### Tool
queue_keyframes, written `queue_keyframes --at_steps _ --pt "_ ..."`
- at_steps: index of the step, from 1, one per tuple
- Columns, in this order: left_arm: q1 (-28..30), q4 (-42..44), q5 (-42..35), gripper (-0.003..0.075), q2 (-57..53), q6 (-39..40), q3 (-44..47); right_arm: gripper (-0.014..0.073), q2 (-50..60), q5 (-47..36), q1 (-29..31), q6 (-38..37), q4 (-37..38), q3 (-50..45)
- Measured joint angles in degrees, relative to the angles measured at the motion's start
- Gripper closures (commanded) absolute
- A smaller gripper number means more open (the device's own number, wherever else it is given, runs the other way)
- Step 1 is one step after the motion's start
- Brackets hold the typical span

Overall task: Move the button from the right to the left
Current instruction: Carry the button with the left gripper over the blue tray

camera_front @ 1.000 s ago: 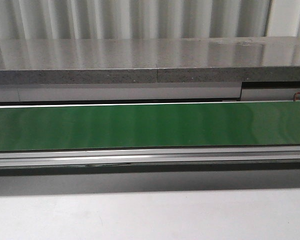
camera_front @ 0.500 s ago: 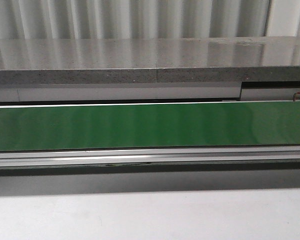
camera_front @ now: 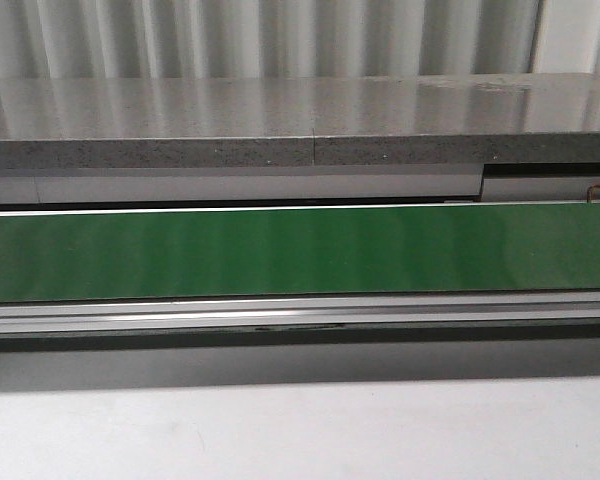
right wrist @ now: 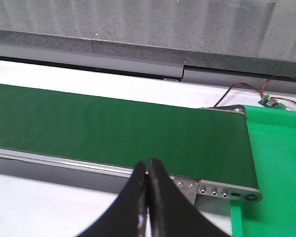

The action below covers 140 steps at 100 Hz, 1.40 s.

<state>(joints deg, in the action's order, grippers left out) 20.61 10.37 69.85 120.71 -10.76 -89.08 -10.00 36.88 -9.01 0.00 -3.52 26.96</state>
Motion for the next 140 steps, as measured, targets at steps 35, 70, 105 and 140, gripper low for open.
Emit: queue_keyframes --at_steps 35,70,105,140 --pt "0.00 0.39 -2.96 0.0257 -4.60 0.00 0.00 0.0659 0.00 0.00 0.00 0.00 0.00 0.00" --pt "-0.51 -10.37 -7.44 0.0739 -20.66 0.00 3.10 0.0659 0.00 0.00 0.00 0.30 0.00 0.00" --pt "-10.69 -13.18 -16.89 0.0741 -38.48 0.73 18.49 0.0659 0.00 0.00 0.00 0.00 0.00 0.00" --pt "-20.14 -17.70 -25.88 0.0741 -53.87 1.07 33.81 0.0659 0.00 0.00 0.00 0.00 0.00 0.00"
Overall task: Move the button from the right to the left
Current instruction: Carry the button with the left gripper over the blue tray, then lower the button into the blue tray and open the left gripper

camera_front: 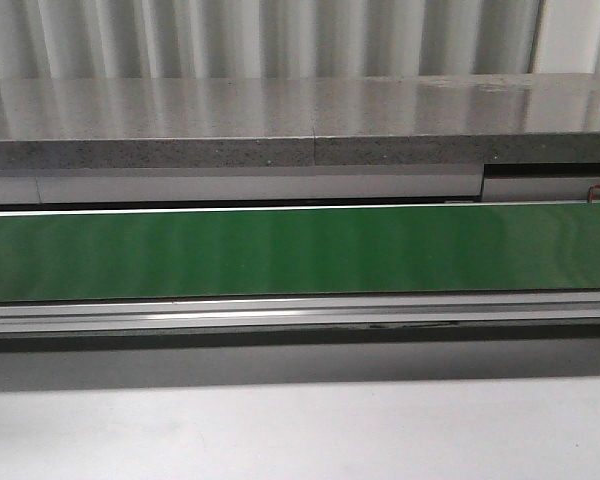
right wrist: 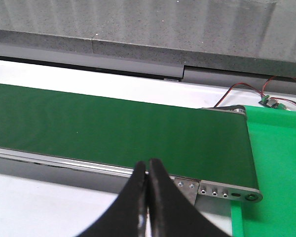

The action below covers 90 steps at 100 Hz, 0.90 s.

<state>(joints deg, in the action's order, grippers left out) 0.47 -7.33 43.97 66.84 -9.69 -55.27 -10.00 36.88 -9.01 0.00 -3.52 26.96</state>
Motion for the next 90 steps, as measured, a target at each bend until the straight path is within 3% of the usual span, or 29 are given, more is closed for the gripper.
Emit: queue_keyframes --at_steps 49,90 --pt "-1.87 -0.22 -4.97 0.0741 -24.22 0.00 15.75 0.0659 0.00 0.00 0.00 0.00 0.00 0.00" --pt "-1.87 -2.31 -8.14 0.0741 -44.58 0.00 23.83 0.0659 0.00 0.00 0.00 0.00 0.00 0.00"
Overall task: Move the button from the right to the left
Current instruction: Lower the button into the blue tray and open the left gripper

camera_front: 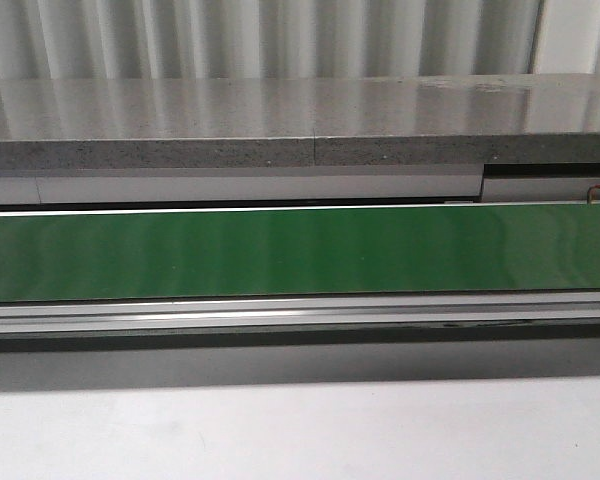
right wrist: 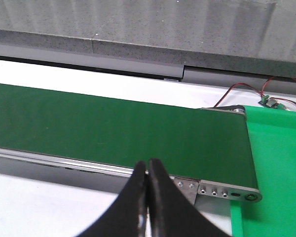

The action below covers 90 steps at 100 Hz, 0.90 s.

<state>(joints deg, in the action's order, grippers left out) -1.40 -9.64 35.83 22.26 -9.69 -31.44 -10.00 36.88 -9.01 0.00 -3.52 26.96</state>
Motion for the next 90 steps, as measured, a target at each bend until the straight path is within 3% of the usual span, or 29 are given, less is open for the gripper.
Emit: queue_keyframes --at_steps 58,81,90 --pt "0.00 0.81 -7.75 0.0741 -22.37 0.00 13.49 0.0659 0.00 0.00 0.00 0.00 0.00 0.00" --pt "0.00 1.06 -16.28 0.0741 -22.49 0.00 20.52 0.0659 0.00 0.00 0.00 0.00 0.00 0.00" --pt "0.00 5.19 -21.58 0.0741 -22.49 3.33 23.94 0.0659 0.00 0.00 0.00 0.00 0.00 0.00"
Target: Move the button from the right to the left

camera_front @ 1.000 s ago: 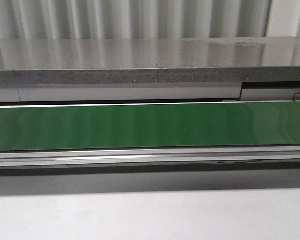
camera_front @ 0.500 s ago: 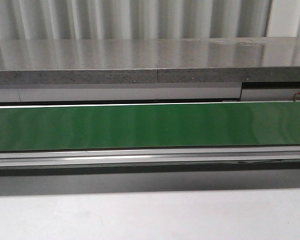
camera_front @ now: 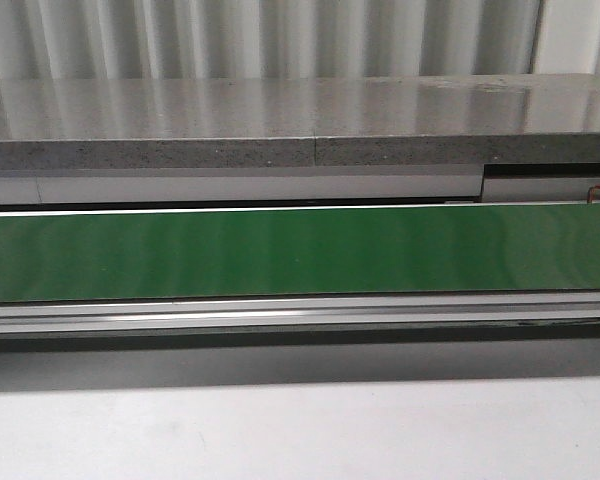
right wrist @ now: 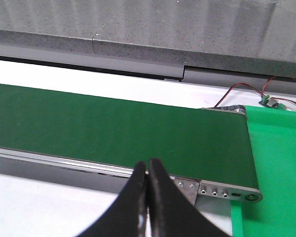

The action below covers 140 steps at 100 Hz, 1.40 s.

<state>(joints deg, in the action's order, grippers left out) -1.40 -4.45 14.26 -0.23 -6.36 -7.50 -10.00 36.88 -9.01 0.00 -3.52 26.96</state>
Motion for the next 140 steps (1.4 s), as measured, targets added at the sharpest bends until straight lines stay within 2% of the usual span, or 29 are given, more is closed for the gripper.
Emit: queue_keyframes --at_steps 10,25,58,140 --pt "0.00 7.30 -3.54 0.0741 0.00 7.39 3.50 0.0659 0.00 0.00 0.00 0.00 0.00 0.00" --pt "0.00 8.94 -4.60 0.0741 0.00 10.31 7.75 0.0659 0.00 0.00 0.00 0.00 0.00 0.00" --pt "0.00 4.45 -5.23 0.0741 0.00 3.02 7.64 0.0659 0.00 0.00 0.00 0.00 -0.09 0.00" --pt "0.00 4.45 -5.23 0.0741 0.00 2.27 7.64 0.0659 0.00 0.00 0.00 0.00 -0.09 0.00"
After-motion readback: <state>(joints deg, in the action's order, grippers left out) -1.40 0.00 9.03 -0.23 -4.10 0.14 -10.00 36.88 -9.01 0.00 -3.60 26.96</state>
